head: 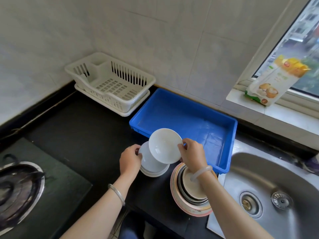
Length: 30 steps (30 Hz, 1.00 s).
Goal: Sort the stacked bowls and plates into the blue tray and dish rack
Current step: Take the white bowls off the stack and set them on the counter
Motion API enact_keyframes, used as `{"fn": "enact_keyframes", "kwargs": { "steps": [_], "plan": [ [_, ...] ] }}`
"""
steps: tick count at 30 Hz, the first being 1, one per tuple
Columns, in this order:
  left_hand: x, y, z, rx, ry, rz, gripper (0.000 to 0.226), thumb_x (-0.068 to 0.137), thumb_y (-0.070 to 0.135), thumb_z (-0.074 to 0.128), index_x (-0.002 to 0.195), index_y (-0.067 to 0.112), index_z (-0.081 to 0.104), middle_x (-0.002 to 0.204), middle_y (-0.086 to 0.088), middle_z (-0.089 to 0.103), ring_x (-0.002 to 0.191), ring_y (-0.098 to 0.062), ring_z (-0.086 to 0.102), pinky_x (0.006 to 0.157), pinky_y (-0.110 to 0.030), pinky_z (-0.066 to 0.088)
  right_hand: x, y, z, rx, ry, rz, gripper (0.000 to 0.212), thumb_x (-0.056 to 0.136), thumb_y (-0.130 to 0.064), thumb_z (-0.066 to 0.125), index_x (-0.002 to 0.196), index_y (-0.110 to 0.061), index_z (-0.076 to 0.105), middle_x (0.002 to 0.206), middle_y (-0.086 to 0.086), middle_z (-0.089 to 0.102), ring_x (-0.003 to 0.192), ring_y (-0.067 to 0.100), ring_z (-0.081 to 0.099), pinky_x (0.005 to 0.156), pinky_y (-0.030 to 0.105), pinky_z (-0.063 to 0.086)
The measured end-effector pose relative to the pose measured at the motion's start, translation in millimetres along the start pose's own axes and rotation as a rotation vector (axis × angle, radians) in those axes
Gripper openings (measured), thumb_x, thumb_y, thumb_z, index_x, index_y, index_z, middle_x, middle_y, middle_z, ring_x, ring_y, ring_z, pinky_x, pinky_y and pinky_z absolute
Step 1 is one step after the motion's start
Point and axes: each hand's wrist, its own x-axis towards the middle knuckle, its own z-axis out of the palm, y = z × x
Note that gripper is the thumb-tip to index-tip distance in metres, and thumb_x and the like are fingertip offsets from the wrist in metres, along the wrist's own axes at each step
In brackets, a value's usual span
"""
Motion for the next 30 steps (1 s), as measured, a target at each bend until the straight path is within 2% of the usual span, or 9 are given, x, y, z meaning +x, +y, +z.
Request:
{"fn": "enact_keyframes", "kwargs": {
  "steps": [4, 7, 9, 13, 17, 19, 21, 23, 30],
  "plan": [
    [-2, 7, -4, -0.013, 0.051, 0.001, 0.014, 0.087, 0.015, 0.058, 0.096, 0.022, 0.064, 0.098, 0.003, 0.065, 0.084, -0.009, 0.055, 0.064, -0.021, 0.041, -2, -3, -7, 0.036, -0.028, -0.027, 0.018, 0.095, -0.022, 0.049, 0.092, -0.009, 0.061, 0.083, 0.012, 0.065, 0.074, 0.031, 0.065, 0.072, 0.035, 0.056],
    [-2, 9, -15, -0.102, 0.045, -0.033, 0.013, 0.086, 0.013, 0.059, 0.09, 0.025, 0.062, 0.094, 0.003, 0.064, 0.085, -0.013, 0.06, 0.076, -0.033, 0.055, -3, -9, -12, 0.048, -0.027, -0.057, 0.019, 0.094, -0.021, 0.048, 0.085, -0.011, 0.061, 0.074, 0.009, 0.065, 0.061, 0.024, 0.064, 0.058, 0.026, 0.051],
    [2, 9, -27, -0.179, 0.043, -0.052, 0.014, 0.085, 0.011, 0.06, 0.09, 0.024, 0.063, 0.092, 0.003, 0.065, 0.085, -0.015, 0.062, 0.077, -0.038, 0.057, -2, -18, -16, 0.054, -0.025, -0.073, 0.021, 0.092, -0.021, 0.047, 0.078, -0.011, 0.06, 0.064, 0.007, 0.064, 0.053, 0.021, 0.063, 0.054, 0.023, 0.049],
    [19, 9, -57, -0.288, 0.064, -0.081, 0.02, 0.084, 0.008, 0.061, 0.099, 0.019, 0.065, 0.097, 0.0, 0.066, 0.088, -0.017, 0.063, 0.073, -0.036, 0.058, 6, -46, -18, 0.088, -0.035, -0.119, 0.023, 0.089, -0.019, 0.048, 0.07, -0.011, 0.057, 0.051, 0.002, 0.06, 0.048, 0.017, 0.06, 0.058, 0.027, 0.052],
    [39, -7, -89, -0.367, 0.113, -0.103, 0.02, 0.083, 0.007, 0.063, 0.1, 0.018, 0.065, 0.095, 0.001, 0.063, 0.089, -0.017, 0.06, 0.067, -0.032, 0.056, 21, -82, -3, 0.102, -0.043, -0.177, 0.022, 0.086, -0.017, 0.048, 0.067, -0.01, 0.057, 0.041, 0.0, 0.056, 0.037, 0.005, 0.05, 0.047, 0.008, 0.041],
    [52, -23, -106, -0.394, 0.163, -0.127, 0.02, 0.083, 0.006, 0.063, 0.097, 0.02, 0.064, 0.091, 0.004, 0.061, 0.083, -0.014, 0.058, 0.059, -0.025, 0.052, 30, -102, 12, 0.124, -0.086, -0.198, 0.022, 0.087, -0.016, 0.049, 0.067, -0.012, 0.057, 0.044, 0.001, 0.057, 0.035, 0.003, 0.052, 0.047, 0.005, 0.041],
    [65, -43, -123, -0.445, 0.219, -0.155, 0.022, 0.084, 0.003, 0.061, 0.093, 0.022, 0.063, 0.086, 0.006, 0.061, 0.077, -0.009, 0.057, 0.053, -0.022, 0.049, 42, -124, 31, 0.135, -0.144, -0.204, 0.019, 0.089, -0.018, 0.049, 0.073, -0.013, 0.058, 0.052, 0.002, 0.06, 0.037, 0.005, 0.055, 0.044, 0.008, 0.044],
    [79, -65, -139, -0.516, 0.283, -0.198, 0.023, 0.084, 0.0, 0.058, 0.091, 0.022, 0.063, 0.084, 0.005, 0.061, 0.075, -0.008, 0.058, 0.052, -0.023, 0.05, 56, -144, 55, 0.153, -0.193, -0.2, 0.016, 0.09, -0.018, 0.049, 0.08, -0.013, 0.059, 0.062, 0.002, 0.061, 0.042, 0.009, 0.057, 0.043, 0.013, 0.046],
    [132, -125, -182, -0.64, 0.478, -0.359, 0.023, 0.083, -0.002, 0.059, 0.091, 0.019, 0.061, 0.079, 0.009, 0.059, 0.072, -0.009, 0.057, 0.049, -0.02, 0.048, 103, -207, 148, 0.175, -0.308, -0.191, 0.013, 0.093, -0.016, 0.047, 0.093, -0.01, 0.058, 0.076, 0.009, 0.062, 0.049, 0.014, 0.06, 0.04, 0.012, 0.04]
  ]
}}
